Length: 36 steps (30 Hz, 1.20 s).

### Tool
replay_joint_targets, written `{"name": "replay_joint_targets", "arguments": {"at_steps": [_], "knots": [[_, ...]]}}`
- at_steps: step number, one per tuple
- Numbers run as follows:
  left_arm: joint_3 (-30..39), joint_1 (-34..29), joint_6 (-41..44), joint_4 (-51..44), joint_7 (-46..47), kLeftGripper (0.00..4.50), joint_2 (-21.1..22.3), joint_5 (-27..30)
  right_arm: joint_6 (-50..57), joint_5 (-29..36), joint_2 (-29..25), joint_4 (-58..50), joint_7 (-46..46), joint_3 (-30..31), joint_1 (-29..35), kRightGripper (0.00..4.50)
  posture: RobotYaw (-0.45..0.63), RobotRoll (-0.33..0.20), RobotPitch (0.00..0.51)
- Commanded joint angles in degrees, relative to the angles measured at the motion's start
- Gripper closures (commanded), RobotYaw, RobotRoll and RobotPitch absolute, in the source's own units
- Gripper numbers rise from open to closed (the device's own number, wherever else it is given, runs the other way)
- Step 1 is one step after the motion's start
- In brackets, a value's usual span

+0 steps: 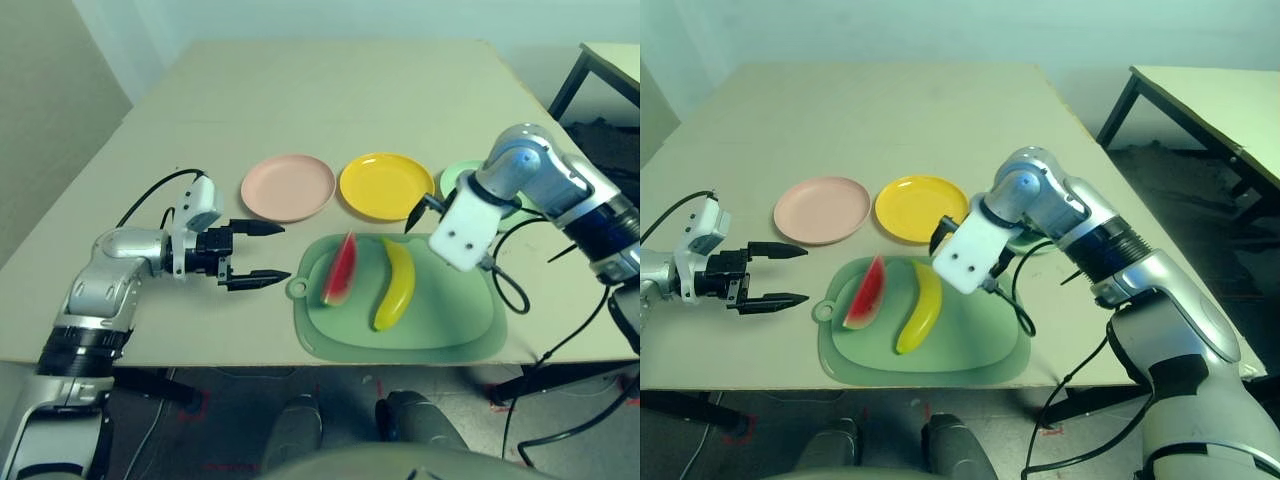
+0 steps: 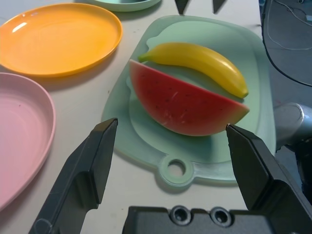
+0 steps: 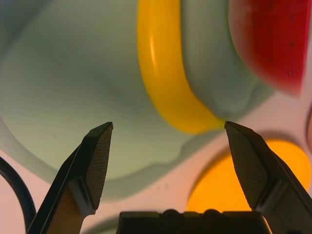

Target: Place the fruits into color-matched plates.

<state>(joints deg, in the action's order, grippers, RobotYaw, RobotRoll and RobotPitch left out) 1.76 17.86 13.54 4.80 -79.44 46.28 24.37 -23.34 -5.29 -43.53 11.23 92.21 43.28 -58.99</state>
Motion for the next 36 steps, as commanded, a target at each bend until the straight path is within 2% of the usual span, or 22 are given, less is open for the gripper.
{"name": "replay_joint_targets", "arguments": {"at_steps": [1, 6, 12, 18, 21, 23, 28, 32, 36], "knots": [[-0.29, 0.04, -0.27, 0.14, -0.73, 0.00, 0.67, -0.22, 1.45, -0.49, 1.09, -1.61, 0.29, 1.93, 1.58, 0.04, -0.02, 0.000, 0.066], [0.30, -0.59, 0.37, -0.91, -0.47, 0.00, 0.80, 0.34, 0.82, -3.01, 3.39, -0.15, 0.29, 2.10, 3.55, 0.04, -0.01, 0.000, 0.070], [0.44, -1.50, 0.39, -1.52, -0.14, 0.00, 1.09, 0.35, -1.13, -7.17, 8.83, 4.68, -0.29, 2.00, 4.20, 0.04, 0.00, 0.000, 0.072], [0.40, -1.64, 0.30, -1.99, 0.48, 0.00, 0.88, 0.29, -3.41, -9.12, 9.48, 8.43, 0.28, 3.12, 4.92, 0.04, 0.01, 0.000, 0.073], [0.71, -2.36, 0.14, -2.45, 0.75, 0.00, 0.98, 0.43, -2.73, -8.13, 5.97, 8.70, 0.29, 5.32, 4.30, 0.35, 0.02, 0.000, 0.072], [0.95, -2.82, -0.03, -2.51, 0.79, 0.00, 1.16, 0.47, -2.78, -7.27, 4.02, 8.72, 0.29, 6.07, 3.97, 0.94, 0.02, 0.000, 0.072], [2.31, -2.07, 2.07, -2.51, 2.45, 0.00, -0.21, 2.74, -0.79, -4.63, 2.31, 10.46, 0.29, 5.53, 1.59, 2.82, 0.00, 0.000, 0.070], [2.48, -0.55, 3.71, -1.44, 4.15, 0.00, -0.98, 3.20, -0.26, -4.50, 5.08, 16.31, 0.29, 2.73, -2.40, 2.85, 0.00, 0.000, 0.068], [2.24, 0.88, 6.60, -0.32, 6.62, 0.00, -1.15, 2.94, -0.46, -6.13, 9.29, 26.68, -0.27, -1.04, -8.62, 2.85, 0.00, 0.000, 0.063]]}}
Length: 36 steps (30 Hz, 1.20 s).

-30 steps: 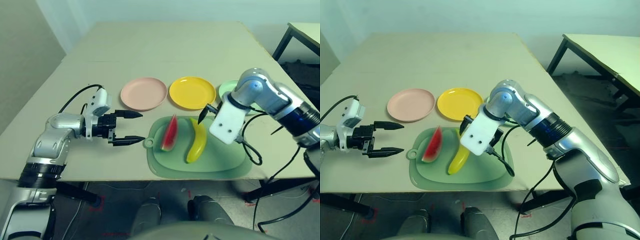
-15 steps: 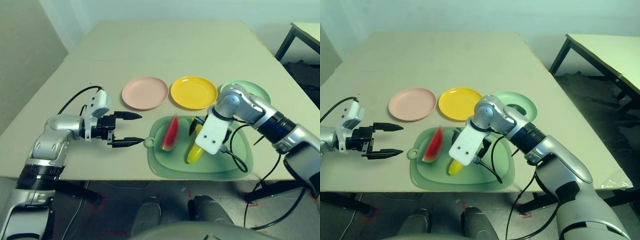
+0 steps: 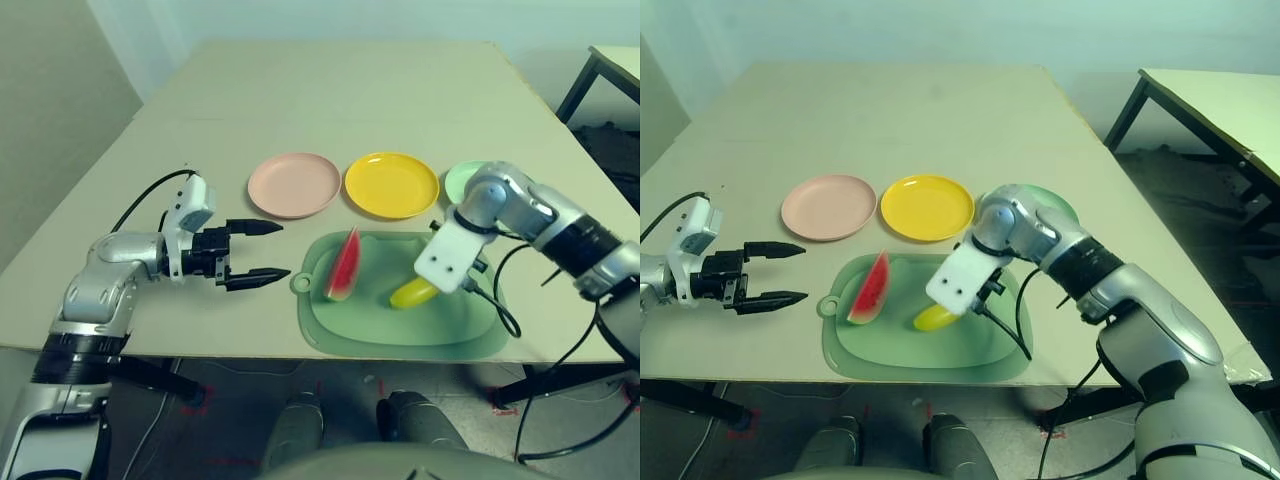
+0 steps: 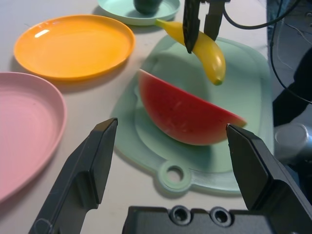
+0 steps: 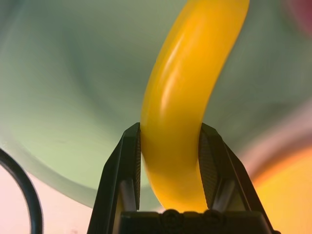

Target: Place the fruits into color-matched plates.

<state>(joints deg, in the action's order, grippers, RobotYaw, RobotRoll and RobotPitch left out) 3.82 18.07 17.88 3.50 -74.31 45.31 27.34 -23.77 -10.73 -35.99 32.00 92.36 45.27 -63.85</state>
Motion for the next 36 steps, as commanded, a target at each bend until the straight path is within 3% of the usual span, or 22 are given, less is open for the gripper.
{"name": "replay_joint_targets", "arguments": {"at_steps": [1, 5, 11, 14, 20, 21, 24, 29, 32, 36], "knots": [[0.15, 0.89, 2.93, 1.03, 1.89, 0.00, -0.20, 0.04, -0.40, -1.46, 2.84, 9.03, -1.19, -3.75, -5.53, 2.85, 0.00, 0.000, 0.062], [0.32, 1.22, 4.68, 0.81, 3.53, 0.00, -0.41, 0.10, -2.54, -5.01, 7.46, 22.36, -6.36, -5.63, -11.68, 2.85, 0.00, 0.000, 0.060], [0.79, 0.64, 5.98, -0.33, 4.50, 0.00, -0.57, 0.67, -2.47, -9.87, 14.17, 37.31, -18.83, -7.55, -15.09, 2.85, 0.02, 0.000, 0.062], [1.06, -0.15, 5.74, -0.66, 4.55, 0.00, -0.20, 0.58, -3.19, -13.20, 16.45, 40.97, -28.20, -7.47, -15.60, 2.85, 0.03, 0.000, 0.067], [1.54, -2.52, 5.90, -4.33, 4.72, 0.00, 0.43, 0.99, -0.66, -16.82, 19.27, 44.38, -36.89, -8.06, -13.82, 2.85, 0.04, 0.000, 0.072], [1.61, -2.65, 6.01, -4.58, 4.78, 0.00, 0.50, 1.07, -0.25, -17.40, 19.39, 44.62, -37.96, -8.22, -13.63, 2.77, 0.04, 0.000, 0.072], [1.82, -3.09, 5.84, -4.89, 5.01, 0.00, 0.87, 1.00, 0.70, -18.30, 18.89, 45.03, -40.12, -9.21, -13.38, 1.82, 0.04, 0.000, 0.073], [2.55, -2.87, 4.42, -4.98, 4.77, 0.00, 0.56, 1.50, 4.21, -13.57, 16.44, 44.43, -38.22, -16.40, -13.73, 0.03, 0.05, 0.000, 0.067], [2.63, -2.25, 3.58, -4.62, 4.64, 0.00, 0.59, 1.50, 7.07, -8.87, 14.89, 43.07, -34.65, -22.12, -12.93, 0.03, 0.04, 0.000, 0.060], [1.90, -1.11, 1.32, -3.03, 3.52, 0.00, 1.15, 0.51, 13.03, 2.55, 12.34, 37.15, -28.49, -33.66, -10.20, 0.03, 0.02, 0.000, 0.053]]}}
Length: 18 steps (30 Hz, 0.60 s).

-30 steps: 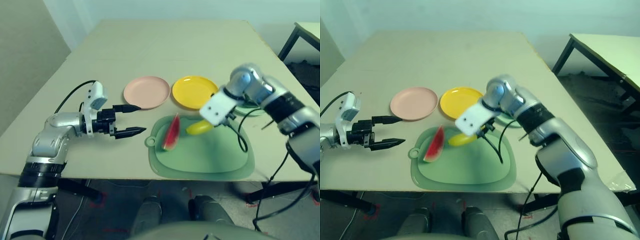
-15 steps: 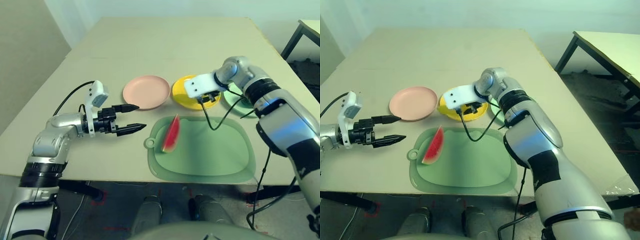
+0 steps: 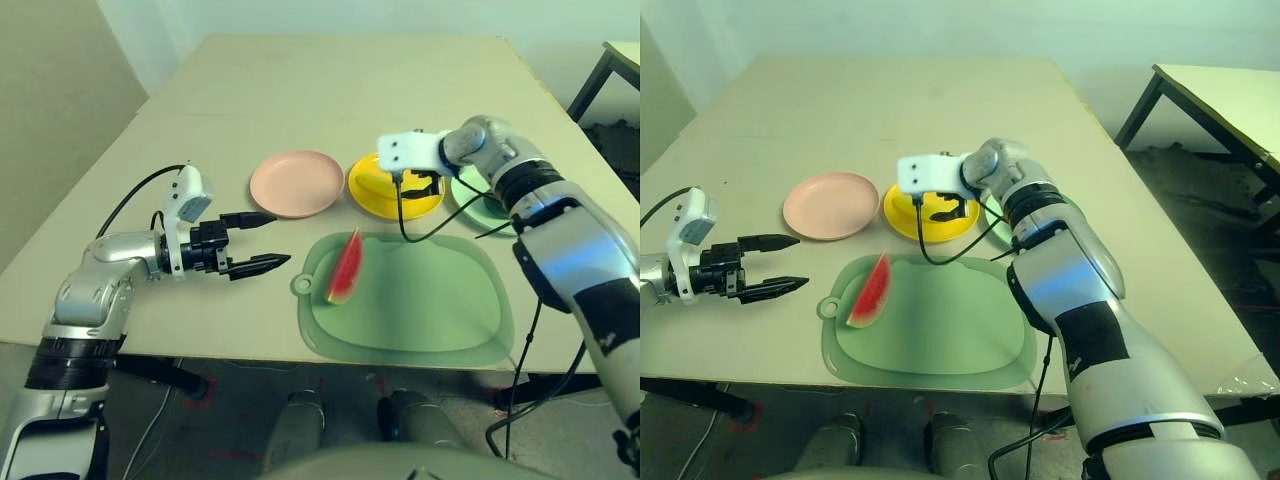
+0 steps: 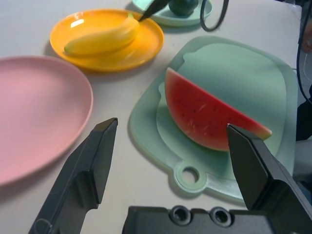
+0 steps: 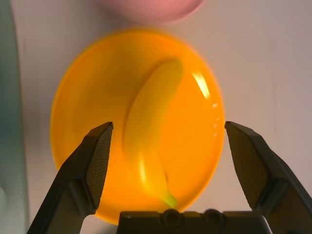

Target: Place the fruits into color-matched plates.

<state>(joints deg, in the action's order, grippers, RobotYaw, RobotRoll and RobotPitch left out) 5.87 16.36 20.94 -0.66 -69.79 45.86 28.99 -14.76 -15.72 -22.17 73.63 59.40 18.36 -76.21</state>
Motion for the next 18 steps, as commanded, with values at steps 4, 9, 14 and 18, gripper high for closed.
{"name": "replay_joint_targets", "arguments": {"at_steps": [4, 9, 14, 18], "knots": [[-1.17, 2.98, -6.87, 4.02, -2.87, 0.00, 0.70, -3.30, 15.31, 21.40, -5.10, -21.40, 13.28, -17.19, 13.92, 0.03, -0.01, 0.000, 0.047], [-3.30, 8.74, -19.52, 10.32, -6.04, 0.00, -1.20, -7.79, 30.80, 37.72, -10.27, -40.92, 18.86, -28.51, 35.53, 0.03, -0.05, 0.000, 0.039], [-8.95, 15.02, -37.56, 19.25, -11.80, 0.00, -1.11, -16.18, 30.42, 43.40, -12.49, -47.64, 21.04, -34.09, 51.09, 0.03, -0.08, 0.000, 0.031], [-13.35, 19.79, -49.92, 25.54, -16.96, 0.00, -2.31, -19.19, 27.08, 44.24, -13.42, -47.51, 23.11, -35.16, 58.48, 0.03, -0.08, 0.000, 0.024]]}}
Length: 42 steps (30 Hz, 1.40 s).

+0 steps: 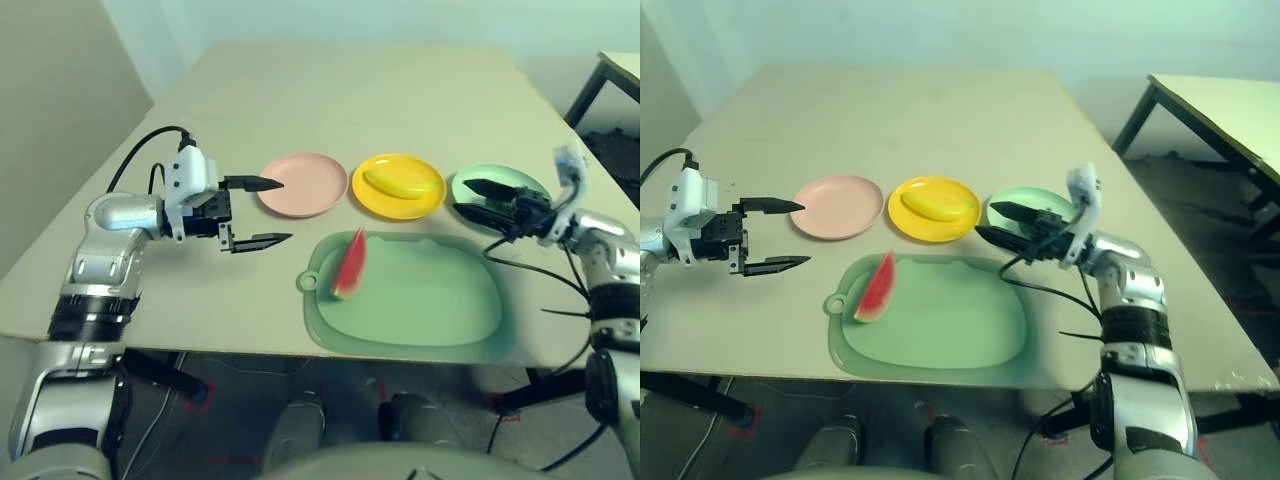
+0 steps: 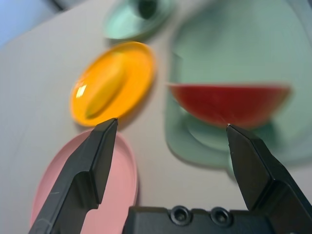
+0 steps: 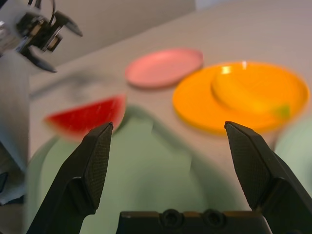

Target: Place the fruits into color-matched plates.

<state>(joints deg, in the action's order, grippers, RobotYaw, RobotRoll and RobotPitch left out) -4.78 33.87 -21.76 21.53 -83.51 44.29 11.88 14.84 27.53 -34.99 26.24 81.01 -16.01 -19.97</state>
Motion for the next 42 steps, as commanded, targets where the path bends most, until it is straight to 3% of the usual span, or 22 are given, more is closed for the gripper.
{"name": "replay_joint_targets", "arguments": {"at_steps": [1, 9, 13, 19, 28, 42], "knots": [[-3.74, 3.23, -9.64, 4.66, -4.37, 0.00, -1.08, -2.57, -4.19, 0.73, -0.93, 0.29, 2.74, -0.66, 3.97, 0.03, -0.09, 0.000, 0.022], [-12.01, 8.70, -21.12, 11.87, -8.99, 0.00, -1.85, -2.99, -15.11, 0.65, -1.91, 5.63, 7.66, -1.30, 8.13, 0.03, -0.12, 0.000, 0.013], [-16.99, 13.23, -24.16, 16.17, -8.99, 0.00, -2.04, -2.23, -23.04, -0.33, -2.62, 6.21, 11.45, 1.35, 7.50, 0.03, -0.15, 0.000, 0.010], [-22.34, 20.52, -28.04, 23.41, -8.99, 0.00, -4.42, -1.70, -33.71, 2.07, -6.74, 8.43, 11.49, 9.97, 7.02, 0.03, -0.18, 0.000, 0.008], [-27.02, 25.14, -31.42, 28.91, -8.99, 0.00, -8.31, -1.28, -38.38, 3.11, -7.21, 13.43, 11.49, 12.76, 5.42, 0.03, -0.22, 0.000, 0.000], [-35.64, 27.55, -37.67, 34.21, -8.99, 0.00, -12.15, -3.49, -34.19, 3.25, -6.80, 5.93, 11.49, 11.17, 8.89, 0.03, -0.27, 0.000, 0.000]]}}
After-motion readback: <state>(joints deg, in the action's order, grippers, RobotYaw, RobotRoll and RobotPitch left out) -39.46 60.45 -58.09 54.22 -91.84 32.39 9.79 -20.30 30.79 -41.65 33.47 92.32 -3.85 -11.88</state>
